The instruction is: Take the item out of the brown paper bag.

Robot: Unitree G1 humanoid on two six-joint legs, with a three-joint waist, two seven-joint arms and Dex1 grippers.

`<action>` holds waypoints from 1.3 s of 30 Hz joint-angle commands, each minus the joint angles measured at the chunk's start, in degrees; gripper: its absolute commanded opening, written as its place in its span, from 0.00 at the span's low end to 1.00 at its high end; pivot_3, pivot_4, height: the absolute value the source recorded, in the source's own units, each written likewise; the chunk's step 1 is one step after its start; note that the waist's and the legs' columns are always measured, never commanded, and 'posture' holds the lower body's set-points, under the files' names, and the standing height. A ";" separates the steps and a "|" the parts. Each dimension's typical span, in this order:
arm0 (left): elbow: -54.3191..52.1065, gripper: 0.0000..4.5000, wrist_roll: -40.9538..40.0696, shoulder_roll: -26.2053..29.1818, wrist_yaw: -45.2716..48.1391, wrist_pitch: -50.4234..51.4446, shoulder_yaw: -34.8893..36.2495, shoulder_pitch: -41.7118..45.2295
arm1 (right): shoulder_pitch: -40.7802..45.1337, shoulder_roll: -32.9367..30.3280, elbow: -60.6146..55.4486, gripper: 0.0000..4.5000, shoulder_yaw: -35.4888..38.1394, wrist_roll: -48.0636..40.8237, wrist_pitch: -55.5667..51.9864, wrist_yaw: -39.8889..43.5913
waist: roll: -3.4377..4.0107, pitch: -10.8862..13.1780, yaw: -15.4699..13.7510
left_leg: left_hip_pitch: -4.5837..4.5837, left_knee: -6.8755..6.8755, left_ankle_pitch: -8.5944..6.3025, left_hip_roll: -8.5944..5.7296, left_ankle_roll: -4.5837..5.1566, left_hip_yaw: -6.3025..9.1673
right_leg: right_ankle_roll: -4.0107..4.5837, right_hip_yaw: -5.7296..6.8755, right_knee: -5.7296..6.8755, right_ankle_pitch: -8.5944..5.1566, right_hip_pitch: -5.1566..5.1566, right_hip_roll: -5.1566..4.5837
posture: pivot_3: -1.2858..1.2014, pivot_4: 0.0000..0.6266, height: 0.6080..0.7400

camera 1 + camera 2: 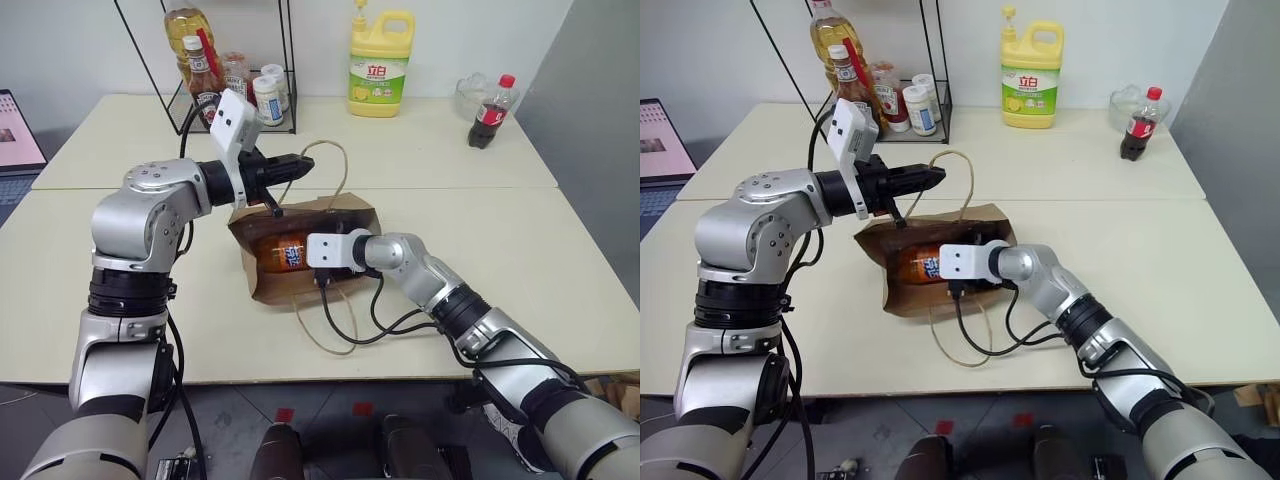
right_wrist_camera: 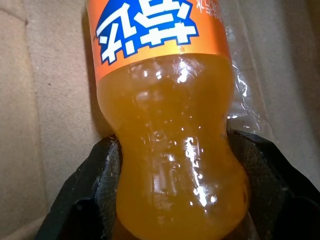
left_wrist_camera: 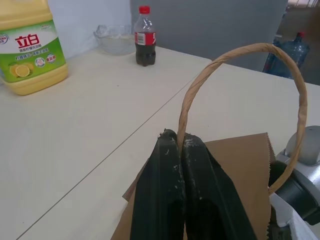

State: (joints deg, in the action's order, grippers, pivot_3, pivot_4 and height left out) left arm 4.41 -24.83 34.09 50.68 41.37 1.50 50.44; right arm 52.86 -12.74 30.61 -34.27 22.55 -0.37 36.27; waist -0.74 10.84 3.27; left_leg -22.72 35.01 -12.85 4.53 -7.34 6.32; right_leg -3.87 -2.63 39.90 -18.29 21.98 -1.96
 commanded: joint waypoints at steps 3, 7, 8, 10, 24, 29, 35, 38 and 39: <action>-1.68 0.00 -0.25 0.34 -0.32 -1.37 1.01 0.61 | -1.24 -1.61 -1.03 0.64 2.11 0.15 0.86 0.89 | 0.00 0.00 -0.11 | -0.02 0.00 0.00 0.00 -0.01 0.00 | 0.00 0.00 -0.02 0.00 0.00 0.00 | 0.52 0.24 1.00; -0.99 0.00 0.58 0.48 -0.47 -2.27 0.67 0.40 | -2.69 -1.90 -8.31 0.64 4.41 -3.09 0.97 4.10 | 0.01 0.01 -0.15 | -0.09 0.00 0.01 -0.01 -0.01 0.01 | 0.00 0.01 -0.07 0.00 0.02 0.00 | 0.52 0.24 1.00; -0.61 0.00 1.11 0.55 -0.61 -2.78 0.46 0.34 | -3.19 -2.21 -10.48 0.64 4.91 -3.75 1.07 4.91 | 0.01 0.01 -0.13 | -0.10 -0.01 0.00 -0.01 -0.01 0.01 | 0.00 0.01 -0.10 0.00 0.03 0.00 | 0.52 0.24 1.00; 0.90 0.00 3.01 0.35 -1.70 -5.04 0.03 0.49 | -4.30 -2.73 -15.04 0.64 5.92 -6.01 2.95 6.81 | 0.01 0.01 -0.08 | -0.14 -0.04 0.01 -0.01 -0.02 0.01 | 0.00 0.01 -0.16 0.00 0.08 0.00 | 0.52 0.24 1.00; 9.88 0.00 8.92 -1.86 -5.51 -12.68 -0.08 3.49 | -8.78 -6.59 -31.20 0.64 16.66 -14.48 3.10 6.92 | 0.01 0.02 -0.30 | -0.21 -0.07 0.01 -0.01 -0.03 0.00 | 0.00 0.04 -0.24 0.00 0.12 -0.01 | 0.52 0.24 1.00; 10.91 0.00 9.37 -1.97 -5.42 -13.19 -0.19 3.93 | -10.66 -9.28 -38.60 0.64 22.52 -19.10 1.02 6.24 | 0.02 0.03 -0.06 | -0.22 -0.08 0.01 -0.01 -0.02 -0.01 | 0.00 0.03 -0.24 0.00 0.12 -0.01 | 0.52 0.24 1.00; 11.74 0.00 9.80 -1.96 -4.73 -13.64 -0.16 3.99 | -11.07 -16.02 -45.70 0.64 32.68 -19.93 -4.31 2.90 | 0.01 0.04 -0.58 | -0.25 -0.08 0.01 -0.02 -0.03 -0.01 | 0.00 0.03 -0.31 0.00 0.11 -0.02 | 0.52 0.24 1.00; 12.22 0.00 9.89 -2.09 -4.50 -13.93 -0.17 4.12 | -12.05 -19.54 -45.08 0.64 35.53 -18.99 -9.12 1.78 | 0.01 0.04 -0.53 | -0.22 -0.09 0.01 -0.02 -0.02 -0.02 | 0.00 0.03 -0.30 0.00 0.11 -0.02 | 0.52 0.24 1.00; 12.31 0.00 9.89 -2.16 -4.46 -14.02 -0.20 4.13 | -12.72 -20.98 -44.34 0.64 36.14 -18.30 -10.63 1.60 | 0.01 0.04 -0.52 | -0.22 -0.09 0.01 -0.02 -0.02 -0.03 | 0.00 0.02 -0.29 0.00 0.11 -0.02 | 0.52 0.24 1.00</action>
State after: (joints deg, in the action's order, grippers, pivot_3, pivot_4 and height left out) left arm 17.30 -15.10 31.63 45.85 28.31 0.80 53.39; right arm 40.34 -32.20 -12.65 -1.09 3.59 -9.03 39.33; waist -0.73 10.88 2.75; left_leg -22.94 34.92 -12.84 4.52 -7.35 6.28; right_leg -3.87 -2.61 39.61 -18.29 22.08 -1.98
